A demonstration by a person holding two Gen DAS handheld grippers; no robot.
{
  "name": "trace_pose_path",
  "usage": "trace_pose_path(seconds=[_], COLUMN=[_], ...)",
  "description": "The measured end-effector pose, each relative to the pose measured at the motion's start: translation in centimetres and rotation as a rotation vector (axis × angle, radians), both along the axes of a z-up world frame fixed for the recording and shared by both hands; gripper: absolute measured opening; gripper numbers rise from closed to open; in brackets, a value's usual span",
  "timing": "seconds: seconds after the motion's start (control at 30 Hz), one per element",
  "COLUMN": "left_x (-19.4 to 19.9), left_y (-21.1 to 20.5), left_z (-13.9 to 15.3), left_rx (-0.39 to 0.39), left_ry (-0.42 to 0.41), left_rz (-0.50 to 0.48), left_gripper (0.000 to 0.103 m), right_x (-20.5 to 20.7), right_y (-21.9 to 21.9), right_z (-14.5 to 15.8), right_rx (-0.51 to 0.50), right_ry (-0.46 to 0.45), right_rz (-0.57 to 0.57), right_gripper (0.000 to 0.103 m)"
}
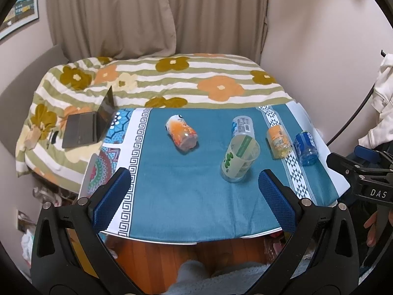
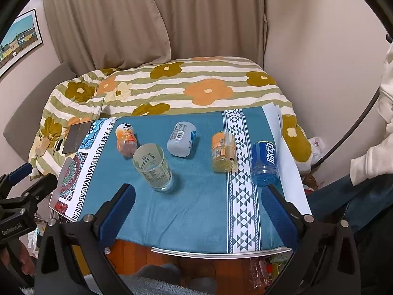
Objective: Flip cup upright
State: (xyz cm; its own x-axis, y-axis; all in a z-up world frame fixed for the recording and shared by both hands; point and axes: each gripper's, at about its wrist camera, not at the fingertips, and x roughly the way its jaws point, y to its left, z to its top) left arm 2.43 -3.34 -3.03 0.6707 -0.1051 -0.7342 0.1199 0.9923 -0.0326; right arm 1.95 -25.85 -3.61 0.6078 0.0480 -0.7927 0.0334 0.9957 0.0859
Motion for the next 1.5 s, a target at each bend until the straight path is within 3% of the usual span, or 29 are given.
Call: trace_pose_path(seconds=[1.0, 1.5], left_x=[0.9, 1.2], left_y=[-0.3, -0.7], left_z=[0.4, 0.5], left_rx=[0.004, 0.071], left_ry=[-0.010, -0.052], left_rz=[0.005, 0.009], left_gripper=[0.103, 0.103], right_x=[0.1, 1.0], right_y=[0.2, 0.5], right_z=[-0.2, 0.0], right_rx=[-0.004, 0.003], right_ry=[-0.005, -0.007], right_rz=[-0.006, -0.002], right_gripper=[0.102, 0.102])
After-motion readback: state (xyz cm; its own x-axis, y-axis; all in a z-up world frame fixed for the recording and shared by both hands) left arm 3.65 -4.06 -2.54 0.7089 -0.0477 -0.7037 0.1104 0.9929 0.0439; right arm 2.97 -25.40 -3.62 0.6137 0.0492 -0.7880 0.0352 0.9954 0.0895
